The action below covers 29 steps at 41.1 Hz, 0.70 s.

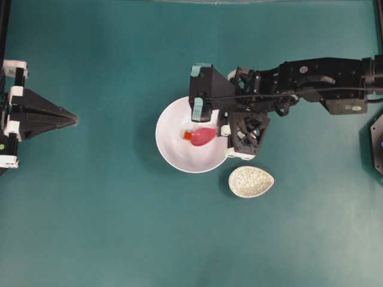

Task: Grip the spoon and scoop the red block from the bowl with right arm.
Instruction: 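Lower the spoon bowl into the white bowl beside the red cube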

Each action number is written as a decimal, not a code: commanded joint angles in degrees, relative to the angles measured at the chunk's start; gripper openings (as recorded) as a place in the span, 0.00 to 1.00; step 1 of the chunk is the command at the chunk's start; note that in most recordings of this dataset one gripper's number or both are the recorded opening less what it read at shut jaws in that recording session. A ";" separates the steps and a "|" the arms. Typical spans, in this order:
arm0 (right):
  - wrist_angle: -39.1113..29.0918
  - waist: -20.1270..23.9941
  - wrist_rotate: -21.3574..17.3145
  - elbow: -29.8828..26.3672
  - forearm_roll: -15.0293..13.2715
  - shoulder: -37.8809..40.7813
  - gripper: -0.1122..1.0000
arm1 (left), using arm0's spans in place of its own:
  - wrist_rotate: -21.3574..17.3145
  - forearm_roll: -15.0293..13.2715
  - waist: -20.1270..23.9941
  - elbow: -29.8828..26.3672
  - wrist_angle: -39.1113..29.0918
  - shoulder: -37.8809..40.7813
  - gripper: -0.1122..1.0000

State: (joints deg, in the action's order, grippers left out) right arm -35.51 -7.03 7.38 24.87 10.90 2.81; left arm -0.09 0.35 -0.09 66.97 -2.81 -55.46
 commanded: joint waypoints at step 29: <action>4.75 -0.18 -0.18 -4.83 0.26 1.49 0.33 | 0.00 0.09 0.00 -1.23 0.35 0.44 0.09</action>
State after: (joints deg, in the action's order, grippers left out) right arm -31.46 -7.12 7.29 21.53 10.90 5.10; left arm -0.09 0.35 -0.09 67.06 -2.81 -55.46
